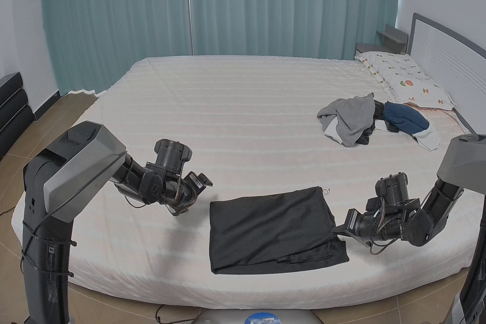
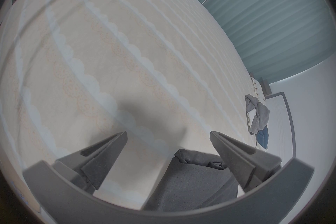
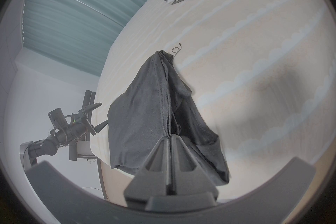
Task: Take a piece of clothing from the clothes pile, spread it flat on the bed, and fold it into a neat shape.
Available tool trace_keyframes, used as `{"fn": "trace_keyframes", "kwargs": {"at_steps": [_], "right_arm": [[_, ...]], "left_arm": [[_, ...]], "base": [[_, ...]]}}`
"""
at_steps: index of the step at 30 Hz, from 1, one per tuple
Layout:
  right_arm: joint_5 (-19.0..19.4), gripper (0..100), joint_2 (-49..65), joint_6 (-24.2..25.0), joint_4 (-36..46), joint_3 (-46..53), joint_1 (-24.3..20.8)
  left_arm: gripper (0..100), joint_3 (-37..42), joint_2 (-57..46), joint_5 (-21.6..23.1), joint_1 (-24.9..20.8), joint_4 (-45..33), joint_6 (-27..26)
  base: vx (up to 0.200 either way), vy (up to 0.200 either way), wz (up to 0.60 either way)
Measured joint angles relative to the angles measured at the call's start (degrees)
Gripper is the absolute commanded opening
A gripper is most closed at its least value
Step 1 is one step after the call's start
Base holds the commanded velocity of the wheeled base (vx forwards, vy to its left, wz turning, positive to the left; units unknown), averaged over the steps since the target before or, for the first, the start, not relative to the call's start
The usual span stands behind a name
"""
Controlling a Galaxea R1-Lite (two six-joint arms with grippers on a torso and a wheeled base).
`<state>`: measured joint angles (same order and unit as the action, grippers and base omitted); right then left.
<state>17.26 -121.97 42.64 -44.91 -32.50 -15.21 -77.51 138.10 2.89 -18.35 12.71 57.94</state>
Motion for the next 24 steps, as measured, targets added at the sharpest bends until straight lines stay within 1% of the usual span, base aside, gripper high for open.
{"fn": "trace_keyframes", "kwargs": {"at_steps": [9,18,21,22,24], "right_arm": [[0.2,0,4.4,-0.2,0.2,3.4,0.1],[0.2,0,6.8,-5.5,1.6,7.6,1.9],[0.2,0,6.5,-6.4,1.4,8.0,2.1],[0.2,100,6.3,-6.7,1.3,8.0,2.1],[0.2,100,5.4,-7.0,1.2,7.8,2.1]], "left_arm": [[100,0.0,0.1,0.0,0.0,0.0,0.0],[100,-0.3,0.2,0.0,0.0,-0.4,-0.1],[100,-0.3,0.2,0.0,0.0,-0.5,-0.2],[100,-0.3,0.2,0.0,0.0,-0.5,-0.2],[100,-0.2,0.1,0.0,0.0,-0.5,-0.3]], "base": [[0.000,0.000,0.00],[0.000,0.000,0.00],[0.000,0.000,0.00],[0.000,0.000,0.00],[0.000,0.000,0.00]]}}
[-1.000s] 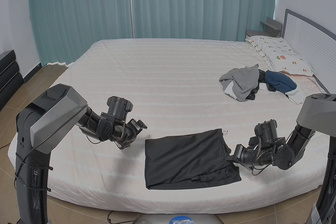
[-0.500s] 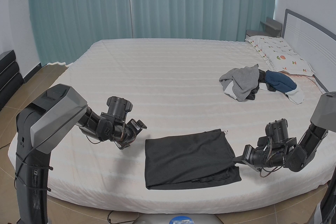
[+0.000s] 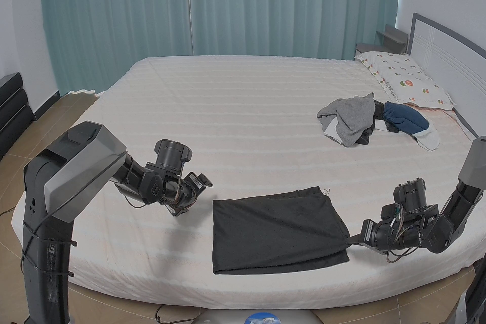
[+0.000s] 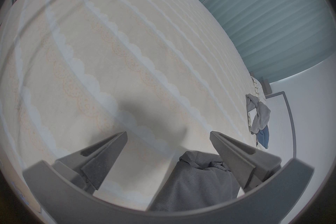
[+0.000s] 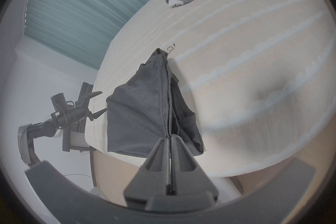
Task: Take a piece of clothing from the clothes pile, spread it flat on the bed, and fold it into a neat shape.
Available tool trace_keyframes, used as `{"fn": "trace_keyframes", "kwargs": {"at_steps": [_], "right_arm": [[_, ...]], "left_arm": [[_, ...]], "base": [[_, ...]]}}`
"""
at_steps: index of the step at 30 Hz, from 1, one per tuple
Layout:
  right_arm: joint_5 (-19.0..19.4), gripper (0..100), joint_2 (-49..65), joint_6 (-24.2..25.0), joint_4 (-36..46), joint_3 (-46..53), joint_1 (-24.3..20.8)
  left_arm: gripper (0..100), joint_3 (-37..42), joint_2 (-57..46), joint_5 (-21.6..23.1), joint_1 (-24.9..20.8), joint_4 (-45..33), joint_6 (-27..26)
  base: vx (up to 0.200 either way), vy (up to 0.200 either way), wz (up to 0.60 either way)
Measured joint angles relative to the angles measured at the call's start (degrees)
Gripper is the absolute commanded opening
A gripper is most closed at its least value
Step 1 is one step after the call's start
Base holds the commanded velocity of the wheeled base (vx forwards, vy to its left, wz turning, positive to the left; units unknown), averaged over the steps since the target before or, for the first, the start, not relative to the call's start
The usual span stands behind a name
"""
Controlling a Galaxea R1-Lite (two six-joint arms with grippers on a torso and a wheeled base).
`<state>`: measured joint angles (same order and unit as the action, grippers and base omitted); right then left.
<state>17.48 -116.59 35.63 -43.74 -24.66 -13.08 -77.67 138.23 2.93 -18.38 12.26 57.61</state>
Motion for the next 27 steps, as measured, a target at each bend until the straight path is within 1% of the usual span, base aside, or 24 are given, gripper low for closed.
{"fn": "trace_keyframes", "kwargs": {"at_steps": [8,14,20,23,24,27], "right_arm": [[0.7,100,-1.9,0.5,-0.4,-3.4,0.1],[1.1,100,-4.1,1.5,-0.2,-10.9,0.4],[1.0,100,-9.7,7.3,0.0,-21.2,0.5],[1.0,100,-12.7,9.1,0.1,-25.1,0.6],[0.9,100,-13.6,9.5,0.1,-26.2,0.6],[0.7,100,-16.5,10.3,0.1,-29.2,0.4]], "left_arm": [[100,0.4,-0.2,1.4,-0.5,-0.1,-0.8],[100,0.1,-0.2,1.9,-1.6,-0.1,-2.2],[100,-1.1,0.3,2.0,-3.4,-0.1,-2.9],[100,-1.9,0.8,2.0,-4.2,-0.1,-3.1],[0,-2.2,0.9,2.0,-4.4,-0.1,-3.1],[0,-2.8,1.6,1.3,-5.5,-0.1,-3.6]], "base": [[0.000,0.000,0.00],[0.000,0.000,0.00],[0.000,0.000,0.00],[0.000,0.000,0.00],[0.000,0.000,0.00],[0.000,0.000,0.00]]}}
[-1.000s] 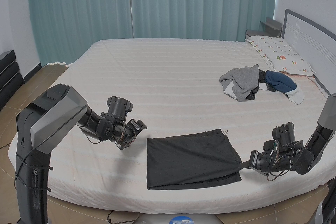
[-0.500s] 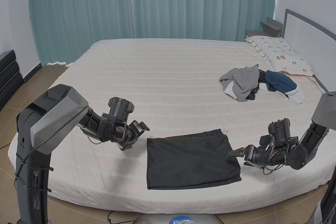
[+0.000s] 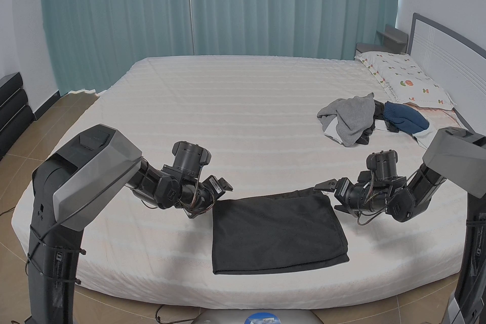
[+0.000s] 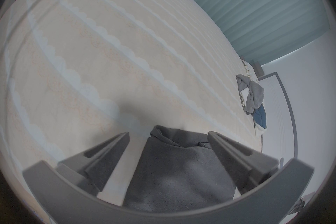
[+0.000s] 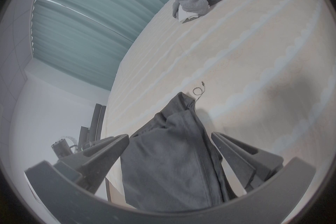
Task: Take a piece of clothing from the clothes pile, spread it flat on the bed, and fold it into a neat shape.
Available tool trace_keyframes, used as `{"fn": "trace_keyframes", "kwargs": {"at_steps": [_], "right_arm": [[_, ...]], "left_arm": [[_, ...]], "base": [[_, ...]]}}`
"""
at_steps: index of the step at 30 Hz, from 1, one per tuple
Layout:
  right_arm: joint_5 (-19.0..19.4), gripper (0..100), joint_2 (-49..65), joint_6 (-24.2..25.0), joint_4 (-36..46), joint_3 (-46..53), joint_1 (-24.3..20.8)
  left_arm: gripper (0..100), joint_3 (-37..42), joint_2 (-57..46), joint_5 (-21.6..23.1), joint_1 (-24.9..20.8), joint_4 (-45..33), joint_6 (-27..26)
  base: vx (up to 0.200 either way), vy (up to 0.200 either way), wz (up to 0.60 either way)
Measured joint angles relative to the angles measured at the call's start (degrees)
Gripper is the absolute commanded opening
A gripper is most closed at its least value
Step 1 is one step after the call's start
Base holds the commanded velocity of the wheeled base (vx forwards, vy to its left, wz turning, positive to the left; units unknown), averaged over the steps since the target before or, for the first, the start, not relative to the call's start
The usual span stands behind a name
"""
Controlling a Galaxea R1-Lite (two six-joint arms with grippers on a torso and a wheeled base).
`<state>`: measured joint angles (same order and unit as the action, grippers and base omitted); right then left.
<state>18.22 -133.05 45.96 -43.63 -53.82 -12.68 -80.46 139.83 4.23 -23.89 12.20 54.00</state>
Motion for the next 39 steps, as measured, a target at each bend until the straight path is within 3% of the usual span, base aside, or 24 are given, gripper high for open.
{"fn": "trace_keyframes", "kwargs": {"at_steps": [9,10,39], "right_arm": [[-0.3,100,-3.2,0.1,0.0,-3.3,0.3],[-0.4,0,-3.3,0.1,0.0,-3.5,0.3],[-2.4,0,-4.5,0.5,-0.7,-7.1,1.3]], "left_arm": [[0,-0.8,1.6,-3.1,-0.9,0.3,-1.3],[0,-0.9,1.7,-3.4,-0.9,0.3,-1.2],[0,-1.1,2.2,-4.5,-0.8,0.4,-1.0]], "base": [[0.000,0.000,0.00],[0.000,0.000,0.00],[0.000,0.000,0.00]]}}
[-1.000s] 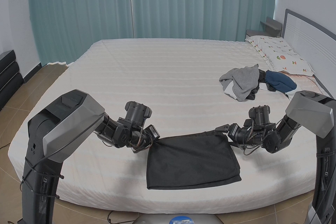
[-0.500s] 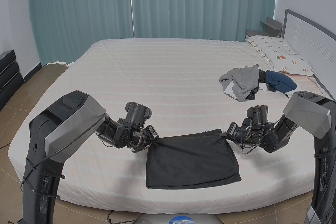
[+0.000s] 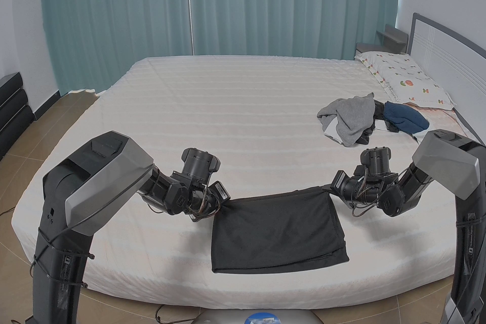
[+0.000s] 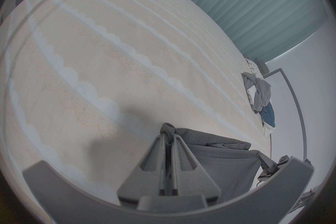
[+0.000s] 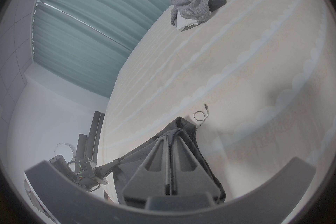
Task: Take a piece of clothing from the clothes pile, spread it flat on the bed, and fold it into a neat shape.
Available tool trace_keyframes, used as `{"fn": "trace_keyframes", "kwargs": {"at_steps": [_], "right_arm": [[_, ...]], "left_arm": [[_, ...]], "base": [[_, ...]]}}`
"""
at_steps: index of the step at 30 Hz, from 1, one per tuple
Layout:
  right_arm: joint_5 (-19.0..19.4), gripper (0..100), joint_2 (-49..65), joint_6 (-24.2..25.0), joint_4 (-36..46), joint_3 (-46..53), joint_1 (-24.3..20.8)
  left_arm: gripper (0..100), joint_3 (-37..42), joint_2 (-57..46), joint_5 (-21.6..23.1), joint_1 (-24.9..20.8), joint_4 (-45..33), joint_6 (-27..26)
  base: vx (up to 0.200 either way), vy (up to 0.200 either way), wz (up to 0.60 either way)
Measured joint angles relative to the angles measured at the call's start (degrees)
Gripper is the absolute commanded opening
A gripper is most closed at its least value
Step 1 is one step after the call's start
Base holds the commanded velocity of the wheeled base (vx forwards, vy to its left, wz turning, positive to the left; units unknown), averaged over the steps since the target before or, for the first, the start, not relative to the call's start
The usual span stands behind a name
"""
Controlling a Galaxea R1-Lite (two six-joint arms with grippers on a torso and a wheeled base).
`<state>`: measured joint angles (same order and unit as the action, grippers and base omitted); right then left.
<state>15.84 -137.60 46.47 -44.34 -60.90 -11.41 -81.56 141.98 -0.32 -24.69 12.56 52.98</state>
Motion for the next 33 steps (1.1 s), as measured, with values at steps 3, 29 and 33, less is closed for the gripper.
{"fn": "trace_keyframes", "kwargs": {"at_steps": [3,29,33], "right_arm": [[-0.4,0,-0.6,0.2,0.0,-0.5,-0.2],[2.9,100,8.9,0.3,-8.0,23.6,-0.6],[3.5,100,11.6,-0.2,-13.8,30.9,-1.6]], "left_arm": [[0,0.0,0.0,0.0,0.0,0.0,0.1],[100,2.4,-2.9,3.2,2.1,0.0,8.1],[100,4.7,-4.5,4.4,3.0,0.2,9.6]], "base": [[0.000,0.000,0.00],[0.000,0.000,0.00],[0.000,0.000,0.00]]}}
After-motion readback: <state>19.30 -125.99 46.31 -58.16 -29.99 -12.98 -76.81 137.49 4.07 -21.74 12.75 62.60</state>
